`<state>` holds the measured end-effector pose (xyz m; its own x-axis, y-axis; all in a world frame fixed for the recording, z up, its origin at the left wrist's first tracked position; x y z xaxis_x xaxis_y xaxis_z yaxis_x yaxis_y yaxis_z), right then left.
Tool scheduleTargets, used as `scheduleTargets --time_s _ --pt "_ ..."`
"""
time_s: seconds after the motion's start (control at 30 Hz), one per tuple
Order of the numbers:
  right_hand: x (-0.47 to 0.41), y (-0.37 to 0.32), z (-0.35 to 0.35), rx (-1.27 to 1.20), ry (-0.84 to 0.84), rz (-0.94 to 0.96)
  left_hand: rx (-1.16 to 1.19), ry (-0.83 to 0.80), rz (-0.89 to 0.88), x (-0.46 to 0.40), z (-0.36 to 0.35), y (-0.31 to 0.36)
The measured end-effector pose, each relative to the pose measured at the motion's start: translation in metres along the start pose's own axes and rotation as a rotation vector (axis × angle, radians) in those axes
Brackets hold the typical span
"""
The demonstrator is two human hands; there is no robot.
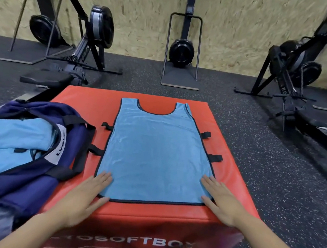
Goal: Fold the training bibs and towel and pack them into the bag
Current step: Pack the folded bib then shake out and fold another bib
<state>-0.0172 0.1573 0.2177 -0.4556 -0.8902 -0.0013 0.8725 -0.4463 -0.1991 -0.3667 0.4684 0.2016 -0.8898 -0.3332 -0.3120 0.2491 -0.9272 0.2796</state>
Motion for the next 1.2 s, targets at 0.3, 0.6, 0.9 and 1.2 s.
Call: scheduleTargets --time_s 0.3,0.6,0.9,1.2 --pt "0.0 0.005 0.005 -0.233 0.165 0.022 0.066 0.232 0.057 0.008 0.016 0.007" --pt "-0.02 0.001 -0.001 -0.223 0.392 0.104 0.045 0.3 -0.008 -0.008 0.015 0.007" --pt "0.0 -0.017 0.037 -0.489 0.212 -0.018 0.316 0.2 0.29 -0.007 0.036 0.011" --pt "0.031 -0.02 0.1 -1.058 -0.199 -0.153 0.848 -0.276 0.311 -0.011 0.119 0.044"
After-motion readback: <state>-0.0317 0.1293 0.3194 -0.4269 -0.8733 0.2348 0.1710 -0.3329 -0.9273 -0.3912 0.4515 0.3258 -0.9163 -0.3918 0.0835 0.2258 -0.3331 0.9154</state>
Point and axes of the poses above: each hand's wrist, its own x-axis away from the middle knuckle, its own z-axis out of the back of the hand, y = z × x, the point moved 2 cm from there along -x, towards the middle knuckle, and after that the axes turned 8 degrees about y, right-handed, at the moved point
